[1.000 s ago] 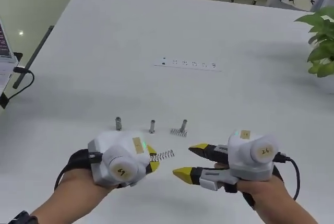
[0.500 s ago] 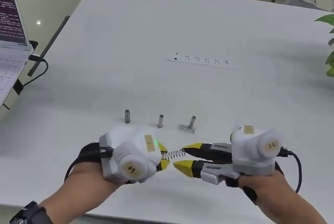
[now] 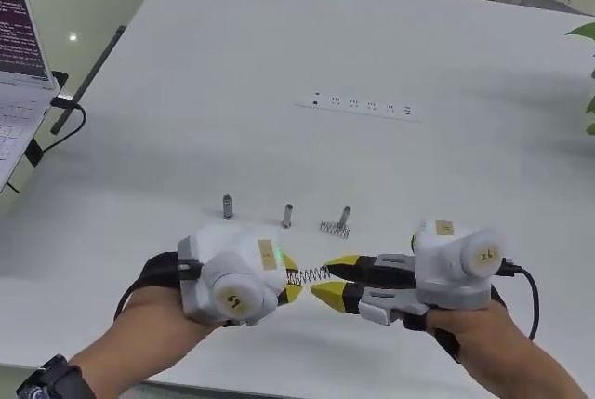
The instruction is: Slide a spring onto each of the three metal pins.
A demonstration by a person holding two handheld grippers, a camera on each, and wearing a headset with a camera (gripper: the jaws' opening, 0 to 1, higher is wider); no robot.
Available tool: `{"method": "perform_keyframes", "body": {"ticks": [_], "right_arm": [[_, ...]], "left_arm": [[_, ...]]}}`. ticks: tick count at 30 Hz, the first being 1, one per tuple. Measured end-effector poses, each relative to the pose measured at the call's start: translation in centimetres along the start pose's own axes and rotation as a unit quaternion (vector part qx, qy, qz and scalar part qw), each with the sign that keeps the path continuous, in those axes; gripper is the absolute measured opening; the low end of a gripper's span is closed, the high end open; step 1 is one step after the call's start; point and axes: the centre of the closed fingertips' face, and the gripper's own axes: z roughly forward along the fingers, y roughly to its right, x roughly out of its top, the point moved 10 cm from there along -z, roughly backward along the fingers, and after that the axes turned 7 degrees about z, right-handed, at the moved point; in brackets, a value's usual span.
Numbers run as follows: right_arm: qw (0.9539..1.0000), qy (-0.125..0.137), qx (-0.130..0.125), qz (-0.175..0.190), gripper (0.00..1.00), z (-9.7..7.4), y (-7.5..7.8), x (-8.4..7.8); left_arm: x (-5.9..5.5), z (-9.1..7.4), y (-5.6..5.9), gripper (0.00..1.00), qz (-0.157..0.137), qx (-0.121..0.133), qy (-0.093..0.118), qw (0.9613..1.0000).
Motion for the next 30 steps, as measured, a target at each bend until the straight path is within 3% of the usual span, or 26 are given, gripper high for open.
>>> {"method": "perform_keyframes", "body": {"ticks": [14, 30], "right_arm": [[0.9998, -0.015, 0.007, -0.010, 0.20, -0.5, -0.6, 0.0], [0.9989, -0.018, 0.004, -0.044, 0.09, -0.7, -1.5, 1.1]], "left_arm": [[-0.1, 0.3, 0.5, 0.02, 0.006, -0.011, 0.000, 0.9999], [0.1, 0.8, 0.6, 0.02, 0.003, -0.021, 0.014, 0.9997]]}}
